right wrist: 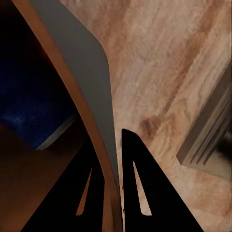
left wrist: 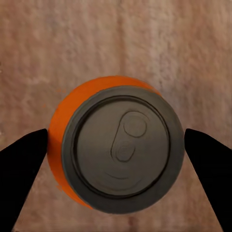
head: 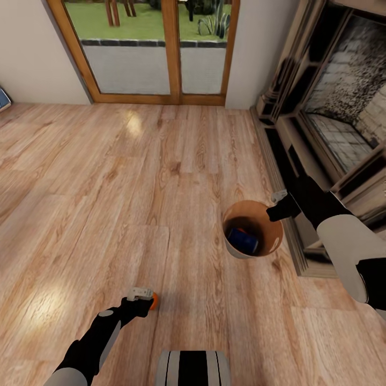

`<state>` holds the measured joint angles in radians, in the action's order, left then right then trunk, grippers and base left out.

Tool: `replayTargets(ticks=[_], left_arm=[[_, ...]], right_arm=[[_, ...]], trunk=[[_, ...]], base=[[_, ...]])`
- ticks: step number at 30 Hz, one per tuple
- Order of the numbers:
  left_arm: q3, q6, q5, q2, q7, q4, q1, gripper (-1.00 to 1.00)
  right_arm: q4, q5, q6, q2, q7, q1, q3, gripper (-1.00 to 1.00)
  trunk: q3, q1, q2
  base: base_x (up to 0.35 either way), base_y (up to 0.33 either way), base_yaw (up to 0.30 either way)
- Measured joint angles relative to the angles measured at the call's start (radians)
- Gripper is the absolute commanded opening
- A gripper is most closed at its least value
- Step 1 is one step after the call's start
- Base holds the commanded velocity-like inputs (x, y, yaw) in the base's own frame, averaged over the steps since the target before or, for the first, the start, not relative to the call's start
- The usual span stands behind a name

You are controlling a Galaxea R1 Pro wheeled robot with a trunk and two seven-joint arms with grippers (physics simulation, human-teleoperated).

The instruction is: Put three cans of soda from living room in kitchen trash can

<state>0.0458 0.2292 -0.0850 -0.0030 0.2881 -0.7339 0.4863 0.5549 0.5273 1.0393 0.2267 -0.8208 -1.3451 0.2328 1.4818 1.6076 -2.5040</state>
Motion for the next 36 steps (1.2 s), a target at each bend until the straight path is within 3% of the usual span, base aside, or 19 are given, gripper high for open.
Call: replayTargets(ticks=[6,17,21,25,28,31,36], left_arm=[[-0.001,0.037,0.001,0.0,-0.001,0.001,0.0,-1.0],[-0.001,0.043,0.0,0.0,0.002,0.0,0.0,-1.0],[0.001,0.044,0.001,0.001,0.005,0.0,0.0,-1.0],[0.003,0.045,0.003,0.001,0.009,-0.001,0.0,-1.0],[0.004,0.047,0.003,0.004,0.015,-0.001,0.002,-1.0],[0.005,0.051,0.003,0.007,0.022,-0.001,0.003,-1.0],[0.006,0.136,0.009,0.024,0.049,-0.022,0.017,-1.0]], right_arm=[[0.0,-0.006,0.002,-0.001,0.0,-0.001,0.007,-1.0],[0.0,0.001,0.002,-0.001,0.0,0.0,0.017,-1.0],[-0.017,0.0,0.003,-0.002,-0.001,0.001,0.017,-1.0],[-0.112,0.002,0.005,-0.001,-0.005,0.002,0.019,-1.0],[-0.164,0.013,-0.004,-0.001,-0.052,0.004,0.021,-1.0],[-0.176,-0.016,0.006,-0.001,-0.086,0.006,0.016,-1.0],[-0.181,0.006,-0.005,-0.001,-0.097,0.009,0.018,-1.0]], trunk=[[-0.023,-0.003,0.001],[-0.066,-0.008,0.004],[-0.078,-0.023,0.032],[-0.091,-0.038,0.06],[-0.1,-0.05,0.081],[-0.11,-0.061,0.102],[-0.125,-0.08,0.137]], base=[[0.0,0.0,0.0],[0.0,0.0,0.0],[0.0,0.0,0.0],[0.0,0.0,0.0],[0.0,0.0,0.0],[0.0,0.0,0.0],[0.0,0.0,0.0]])
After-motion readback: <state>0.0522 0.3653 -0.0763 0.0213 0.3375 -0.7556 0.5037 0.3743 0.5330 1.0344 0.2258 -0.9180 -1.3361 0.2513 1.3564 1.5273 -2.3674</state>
